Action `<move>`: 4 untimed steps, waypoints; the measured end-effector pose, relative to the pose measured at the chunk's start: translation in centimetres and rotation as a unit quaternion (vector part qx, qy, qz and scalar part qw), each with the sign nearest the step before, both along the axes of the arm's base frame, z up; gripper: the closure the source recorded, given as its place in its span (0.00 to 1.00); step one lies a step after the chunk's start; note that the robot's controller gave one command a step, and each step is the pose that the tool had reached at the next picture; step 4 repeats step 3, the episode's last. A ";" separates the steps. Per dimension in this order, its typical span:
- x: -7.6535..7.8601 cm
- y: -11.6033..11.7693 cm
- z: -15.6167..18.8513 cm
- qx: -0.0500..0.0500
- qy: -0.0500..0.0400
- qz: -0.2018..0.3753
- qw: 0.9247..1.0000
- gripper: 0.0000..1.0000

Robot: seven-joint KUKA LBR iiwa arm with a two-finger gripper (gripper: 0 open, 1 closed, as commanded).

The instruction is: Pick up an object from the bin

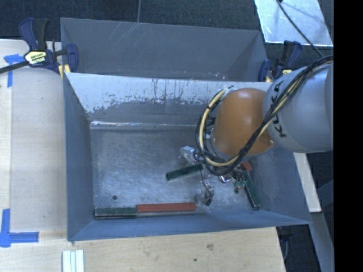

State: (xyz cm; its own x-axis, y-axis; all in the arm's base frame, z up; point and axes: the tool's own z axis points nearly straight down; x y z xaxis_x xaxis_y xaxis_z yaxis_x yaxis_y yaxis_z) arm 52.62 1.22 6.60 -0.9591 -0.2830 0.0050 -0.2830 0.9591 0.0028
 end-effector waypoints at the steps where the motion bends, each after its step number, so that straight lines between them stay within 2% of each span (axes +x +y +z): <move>1: 0.4 -0.1 0.5 0.000 -0.005 -0.001 1.000 1.00; 2: 3.3 9.9 16.4 0.002 -0.009 -0.008 1.000 1.00; 3: -1.4 8.6 14.1 -0.001 -0.002 0.026 1.000 1.00; 4: -1.4 8.6 14.1 -0.001 -0.002 0.026 1.000 1.00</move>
Offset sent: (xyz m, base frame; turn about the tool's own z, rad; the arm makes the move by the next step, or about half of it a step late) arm 0.0000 0.0000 0.0000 0.0000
